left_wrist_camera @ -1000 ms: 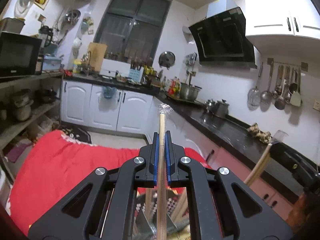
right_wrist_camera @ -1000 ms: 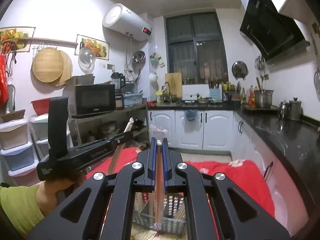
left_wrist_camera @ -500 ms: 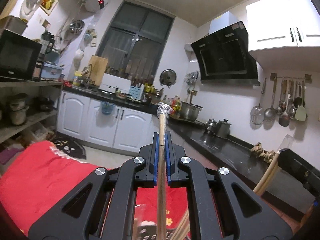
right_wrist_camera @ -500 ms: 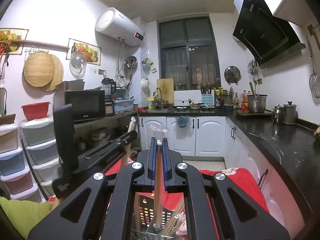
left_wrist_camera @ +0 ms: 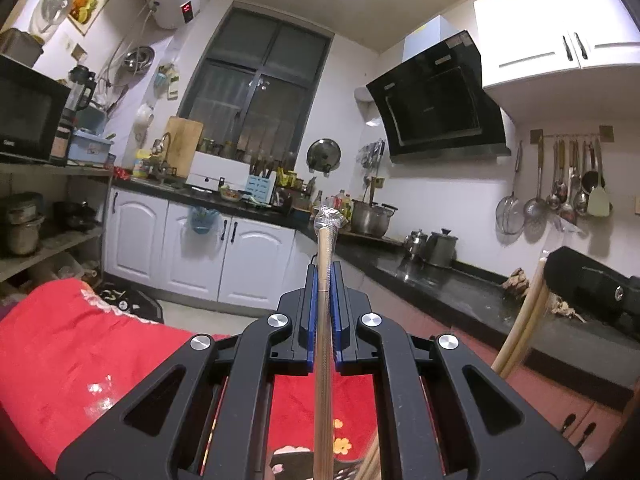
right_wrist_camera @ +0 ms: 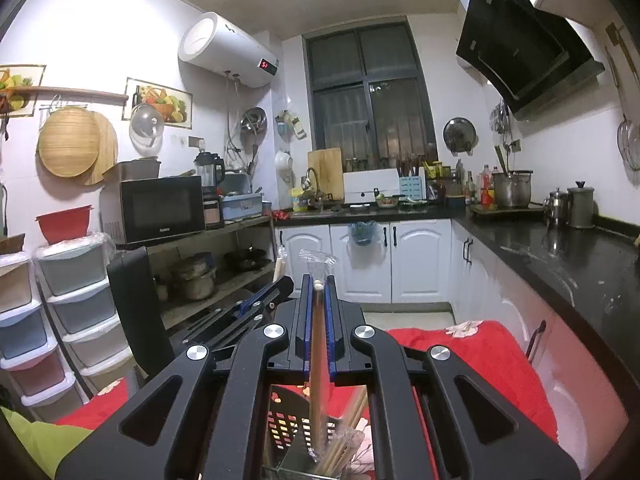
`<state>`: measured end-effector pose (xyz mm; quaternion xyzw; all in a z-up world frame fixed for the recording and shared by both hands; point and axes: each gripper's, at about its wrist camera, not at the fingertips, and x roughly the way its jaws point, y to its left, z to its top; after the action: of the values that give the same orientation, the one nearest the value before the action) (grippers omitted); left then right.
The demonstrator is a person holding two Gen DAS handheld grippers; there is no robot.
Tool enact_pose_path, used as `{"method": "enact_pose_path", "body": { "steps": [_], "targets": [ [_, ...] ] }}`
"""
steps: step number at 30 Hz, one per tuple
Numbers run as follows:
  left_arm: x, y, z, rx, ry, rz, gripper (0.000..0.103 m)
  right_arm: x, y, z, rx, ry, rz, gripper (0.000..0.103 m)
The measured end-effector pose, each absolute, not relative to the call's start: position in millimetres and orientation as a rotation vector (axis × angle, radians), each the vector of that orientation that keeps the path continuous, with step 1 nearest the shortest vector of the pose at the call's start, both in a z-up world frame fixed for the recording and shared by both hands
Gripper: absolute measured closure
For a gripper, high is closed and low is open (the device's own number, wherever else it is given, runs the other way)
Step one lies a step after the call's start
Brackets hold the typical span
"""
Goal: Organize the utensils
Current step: 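Lift the chopstick with the left tool over the caddy while the right tool carries its chopstick, then lower chopsticks into the caddy compartments and open both tools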
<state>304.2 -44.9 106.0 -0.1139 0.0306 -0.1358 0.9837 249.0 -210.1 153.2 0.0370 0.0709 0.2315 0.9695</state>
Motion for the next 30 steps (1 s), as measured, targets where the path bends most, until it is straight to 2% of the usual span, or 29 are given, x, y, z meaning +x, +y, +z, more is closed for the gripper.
{"method": "enact_pose_path", "body": {
  "steps": [10,12,15,16,18,20,21,22,24,30],
  "targets": [
    [305.4,-48.3,88.0,-0.178,0.041,-0.299,0.1,256.1,-204.1,139.3,0.077,0.198,0.48,0.097],
    [304.1,-47.5,84.4,-0.176,0.046,-0.314,0.097,256.8,-205.9,136.1,0.082,0.213,0.475,0.097],
    [299.0,-44.9,80.8,-0.183,0.064,-0.331,0.083,253.5,-209.2,132.9,0.094,0.224,0.47,0.097],
    [295.9,-43.4,80.0,-0.188,0.067,-0.335,0.075,252.4,-210.4,132.3,0.097,0.224,0.468,0.096],
    [292.0,-41.5,79.4,-0.19,0.088,-0.341,0.073,249.9,-213.3,131.6,0.105,0.228,0.466,0.096],
    [287.2,-38.5,80.5,-0.198,0.103,-0.345,0.071,247.4,-215.7,131.0,0.113,0.237,0.461,0.091],
    [284.0,-36.7,81.9,-0.198,0.111,-0.349,0.067,245.8,-216.7,130.7,0.121,0.242,0.461,0.082],
    [282.0,-34.8,82.9,-0.199,0.125,-0.347,0.063,244.6,-217.9,130.7,0.122,0.244,0.459,0.079],
    [276.0,-29.8,85.9,-0.216,0.149,-0.349,0.061,241.5,-217.6,130.9,0.113,0.25,0.45,0.078],
    [254.7,-14.4,98.5,-0.225,0.201,-0.335,0.042,234.4,-220.6,133.1,0.111,0.258,0.441,0.065]
  ]
}}
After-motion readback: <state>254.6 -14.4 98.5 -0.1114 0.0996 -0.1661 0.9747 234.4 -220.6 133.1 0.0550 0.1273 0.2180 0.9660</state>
